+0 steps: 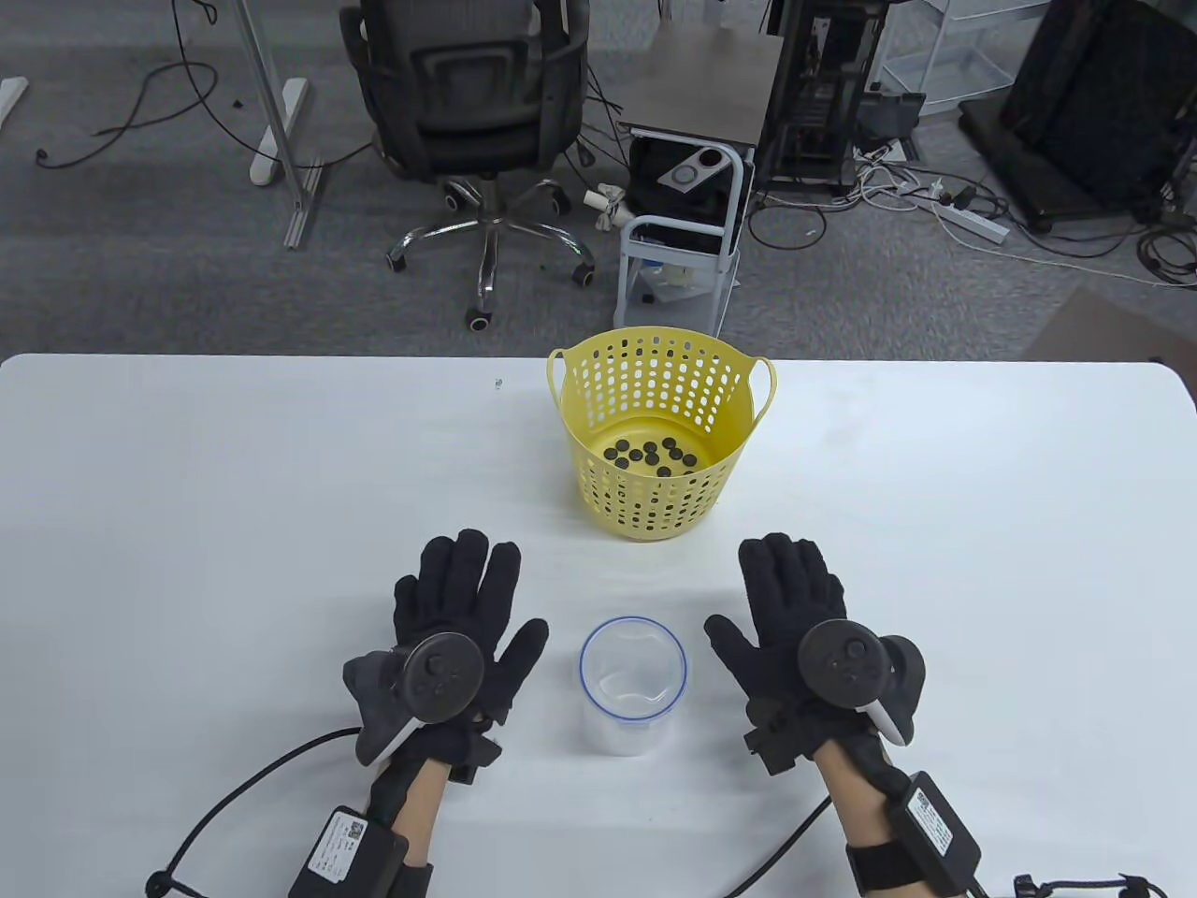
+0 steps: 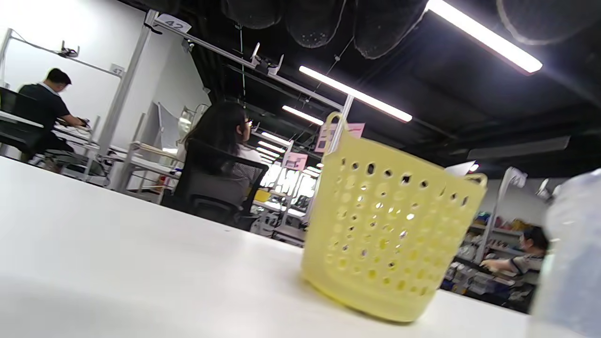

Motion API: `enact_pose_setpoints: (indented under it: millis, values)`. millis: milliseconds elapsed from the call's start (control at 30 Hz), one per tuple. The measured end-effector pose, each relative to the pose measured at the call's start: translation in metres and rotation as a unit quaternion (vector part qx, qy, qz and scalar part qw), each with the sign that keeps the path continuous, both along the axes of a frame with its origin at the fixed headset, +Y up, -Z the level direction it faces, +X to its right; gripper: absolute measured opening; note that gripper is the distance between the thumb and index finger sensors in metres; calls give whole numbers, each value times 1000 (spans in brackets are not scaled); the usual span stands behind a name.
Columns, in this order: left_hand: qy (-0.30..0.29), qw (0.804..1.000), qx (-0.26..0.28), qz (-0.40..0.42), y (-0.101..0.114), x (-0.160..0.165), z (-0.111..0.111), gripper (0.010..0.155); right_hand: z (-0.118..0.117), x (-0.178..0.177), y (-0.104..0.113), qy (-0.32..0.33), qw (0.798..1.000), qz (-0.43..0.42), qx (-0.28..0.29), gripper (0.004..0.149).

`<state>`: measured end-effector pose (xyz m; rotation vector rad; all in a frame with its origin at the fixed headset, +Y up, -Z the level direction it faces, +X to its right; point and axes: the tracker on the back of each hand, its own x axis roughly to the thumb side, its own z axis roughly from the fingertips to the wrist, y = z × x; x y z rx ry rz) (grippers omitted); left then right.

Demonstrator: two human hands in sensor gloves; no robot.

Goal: Pour Go stones into a laundry basket

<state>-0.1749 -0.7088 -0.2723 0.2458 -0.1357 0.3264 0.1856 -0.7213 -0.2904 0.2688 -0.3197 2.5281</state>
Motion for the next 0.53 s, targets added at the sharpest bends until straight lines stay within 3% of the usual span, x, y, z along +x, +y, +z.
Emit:
enact_pose_setpoints:
  millis: [167,533]
  values:
    - [16,997,-60,-49,-16,-3,-12,82,-8,1,-17,-22,997,68,-33,84]
    - [39,990,-98,-93,-38,-7,-25,81,-19,-4,-43,-31,985,142,-89,85]
